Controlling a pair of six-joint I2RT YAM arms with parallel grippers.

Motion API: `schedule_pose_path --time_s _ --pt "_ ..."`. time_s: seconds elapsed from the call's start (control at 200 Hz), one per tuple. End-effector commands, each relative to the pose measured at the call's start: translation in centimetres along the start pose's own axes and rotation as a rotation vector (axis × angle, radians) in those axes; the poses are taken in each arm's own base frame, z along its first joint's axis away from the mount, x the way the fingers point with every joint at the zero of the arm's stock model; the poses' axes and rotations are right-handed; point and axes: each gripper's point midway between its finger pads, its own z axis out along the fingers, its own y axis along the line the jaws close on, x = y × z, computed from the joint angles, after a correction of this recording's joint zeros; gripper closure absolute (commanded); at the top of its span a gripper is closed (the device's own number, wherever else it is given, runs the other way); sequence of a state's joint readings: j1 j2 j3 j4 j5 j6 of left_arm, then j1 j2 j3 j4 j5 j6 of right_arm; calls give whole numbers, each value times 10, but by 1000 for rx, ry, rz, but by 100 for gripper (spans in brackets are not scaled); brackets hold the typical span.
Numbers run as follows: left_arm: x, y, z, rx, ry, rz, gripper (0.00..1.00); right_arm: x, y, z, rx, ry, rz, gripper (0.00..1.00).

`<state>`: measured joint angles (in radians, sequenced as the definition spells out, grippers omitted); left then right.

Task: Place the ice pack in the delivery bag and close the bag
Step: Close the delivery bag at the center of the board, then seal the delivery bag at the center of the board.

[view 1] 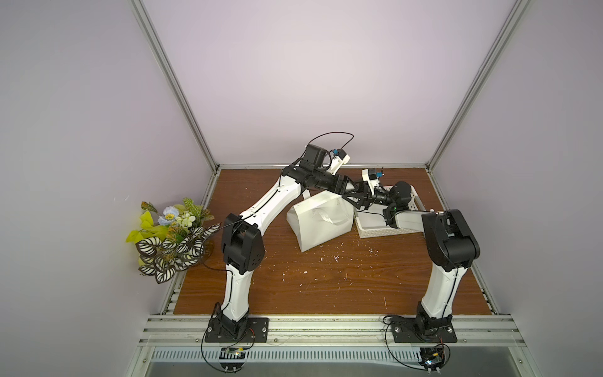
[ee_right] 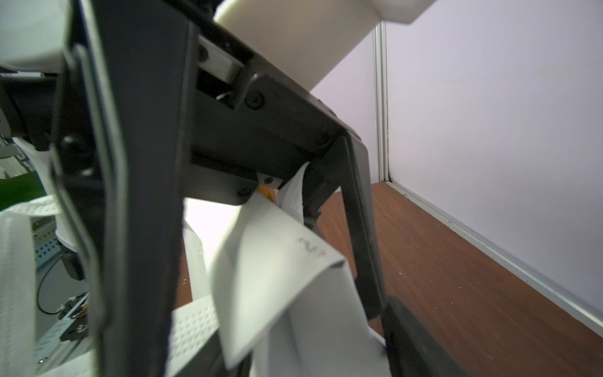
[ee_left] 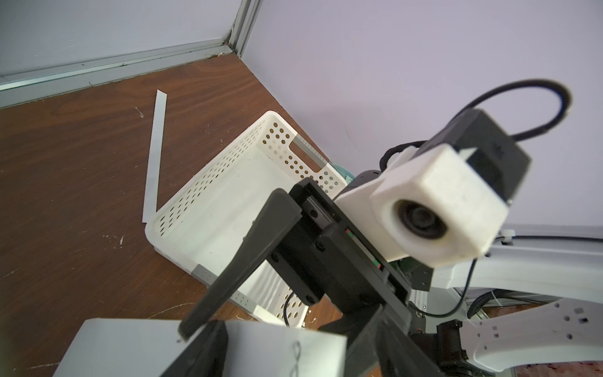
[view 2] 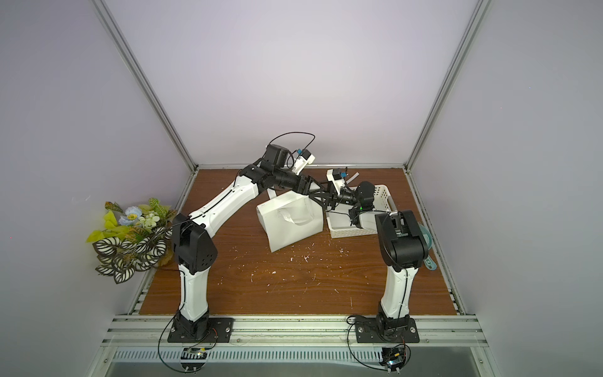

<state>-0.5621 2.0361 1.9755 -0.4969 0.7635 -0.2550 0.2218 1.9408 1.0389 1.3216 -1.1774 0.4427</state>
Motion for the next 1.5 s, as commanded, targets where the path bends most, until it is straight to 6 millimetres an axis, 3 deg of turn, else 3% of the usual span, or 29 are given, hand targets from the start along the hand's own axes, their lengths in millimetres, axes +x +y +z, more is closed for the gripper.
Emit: schedule_pose_path --time_s 0.0,0.34,0.565,0.716,0.796,0.916,1.041,1.221,1.336,1.496 --pt "-1 -15 -6 21 2 19 27 -12 10 8 -60 -11 -50 41" --pt "-8 -18 -10 -5 -19 47 27 3 11 9 -58 11 -19 56" --pt "-13 -5 -15 -105 -30 74 29 4 12 10 -56 19 -22 68" --pt "-30 3 -32 -226 -82 131 28 5 14 10 -54 22 -21 78" --pt "-45 2 -46 -287 -128 156 23 4 13 9 -47 19 -25 83" --pt "-66 -10 -66 -324 -191 209 23 3 12 9 -36 19 -32 92" --pt "-74 -16 -80 -328 -218 229 23 2 13 11 -40 18 -33 97" --pt "-70 1 -104 -386 -223 213 23 4 13 11 -40 20 -31 98" --pt "-67 13 -115 -439 -212 219 29 3 14 11 -39 18 -37 98" --pt "-47 15 -133 -452 -162 276 30 1 14 11 -40 17 -39 98"
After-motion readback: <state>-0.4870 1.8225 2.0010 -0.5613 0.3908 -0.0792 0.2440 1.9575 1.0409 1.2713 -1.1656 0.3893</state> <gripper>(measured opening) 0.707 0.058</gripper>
